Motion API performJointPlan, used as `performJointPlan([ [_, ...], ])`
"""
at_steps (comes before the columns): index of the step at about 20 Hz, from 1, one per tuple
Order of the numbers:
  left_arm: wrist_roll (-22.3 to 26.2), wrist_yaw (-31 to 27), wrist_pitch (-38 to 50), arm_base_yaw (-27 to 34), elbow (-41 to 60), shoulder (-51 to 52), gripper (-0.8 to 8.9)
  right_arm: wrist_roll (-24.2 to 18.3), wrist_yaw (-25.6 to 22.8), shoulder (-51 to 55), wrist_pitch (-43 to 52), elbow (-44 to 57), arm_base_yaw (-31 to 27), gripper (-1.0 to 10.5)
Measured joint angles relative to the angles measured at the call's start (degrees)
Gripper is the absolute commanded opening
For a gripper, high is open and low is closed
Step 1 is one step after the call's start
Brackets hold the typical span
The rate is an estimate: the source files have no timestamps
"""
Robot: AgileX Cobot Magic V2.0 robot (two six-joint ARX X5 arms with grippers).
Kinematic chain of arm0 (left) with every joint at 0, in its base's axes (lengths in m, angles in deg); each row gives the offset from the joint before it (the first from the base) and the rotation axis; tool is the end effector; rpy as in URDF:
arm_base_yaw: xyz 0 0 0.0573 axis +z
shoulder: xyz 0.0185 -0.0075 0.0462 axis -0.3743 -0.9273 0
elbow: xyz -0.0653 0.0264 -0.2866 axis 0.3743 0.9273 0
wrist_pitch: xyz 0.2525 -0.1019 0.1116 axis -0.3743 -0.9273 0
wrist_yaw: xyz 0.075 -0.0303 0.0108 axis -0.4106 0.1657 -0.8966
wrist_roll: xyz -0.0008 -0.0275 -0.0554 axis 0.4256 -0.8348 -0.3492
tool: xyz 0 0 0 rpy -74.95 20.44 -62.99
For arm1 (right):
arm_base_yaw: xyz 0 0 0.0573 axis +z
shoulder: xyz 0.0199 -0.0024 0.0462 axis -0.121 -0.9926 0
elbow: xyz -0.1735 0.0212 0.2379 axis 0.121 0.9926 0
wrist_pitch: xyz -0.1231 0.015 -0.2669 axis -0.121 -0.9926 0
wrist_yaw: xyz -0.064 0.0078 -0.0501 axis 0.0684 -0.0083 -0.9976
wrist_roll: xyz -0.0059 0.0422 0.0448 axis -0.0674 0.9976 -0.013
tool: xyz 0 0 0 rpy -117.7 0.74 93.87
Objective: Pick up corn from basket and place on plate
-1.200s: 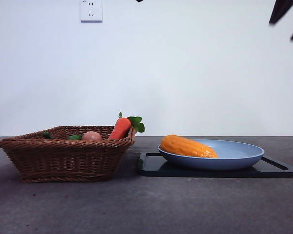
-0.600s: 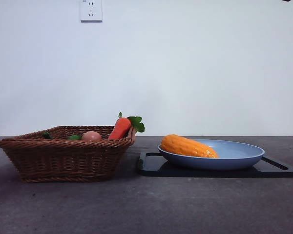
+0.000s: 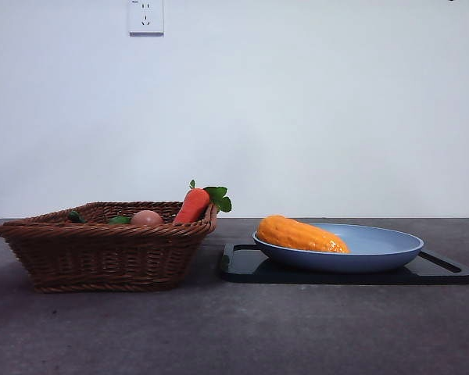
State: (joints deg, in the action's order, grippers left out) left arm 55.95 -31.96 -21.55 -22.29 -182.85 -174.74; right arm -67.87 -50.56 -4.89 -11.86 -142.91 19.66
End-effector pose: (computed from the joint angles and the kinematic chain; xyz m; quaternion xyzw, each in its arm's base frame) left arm 0.2847 -0.2837 0.4743 0.0957 0.3283 -0.3934 0.8534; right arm 0.1949 0.0646 0.3910 0.0458 0.4129 0.3259 0.8492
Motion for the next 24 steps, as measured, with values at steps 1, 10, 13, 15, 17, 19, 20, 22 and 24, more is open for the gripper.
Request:
performJointPlan([
  [1,0.0,0.0,1.6,0.0,0.0,0.0,0.08,0.0,0.0,0.0,0.5,0.0,0.0,0.0],
  [10,3.2,-0.7,12.3,1.1,0.0,0.0,0.08,0.0,-0.1,0.0,3.9,0.0,0.0,0.0],
  [13,5.0,-1.4,15.5,3.7,0.0,0.5,0.08,0.0,-0.1,0.0,5.3,0.0,0.0,0.0],
  [15,6.3,-1.6,17.2,7.5,0.0,2.7,0.08,0.0,-0.1,0.0,6.4,0.0,0.0,0.0],
  [17,7.3,-1.6,17.6,11.6,0.0,6.4,0.08,0.0,-0.1,0.0,7.3,0.0,0.0,0.0],
  [19,7.5,-1.6,17.4,16.4,0.0,10.4,0.08,0.0,-0.1,0.0,9.0,0.0,0.0,0.0],
  [20,7.5,-1.6,17.1,18.8,0.0,12.0,0.08,0.0,-0.1,0.0,9.6,0.0,0.0,0.0],
  [22,7.5,-1.6,14.2,24.3,0.0,15.1,0.08,0.0,-0.1,0.0,10.9,0.0,0.0,0.0],
  [24,7.5,-1.6,11.2,29.3,0.3,18.2,0.08,0.0,-0.1,0.0,12.5,0.0,0.0,0.0],
])
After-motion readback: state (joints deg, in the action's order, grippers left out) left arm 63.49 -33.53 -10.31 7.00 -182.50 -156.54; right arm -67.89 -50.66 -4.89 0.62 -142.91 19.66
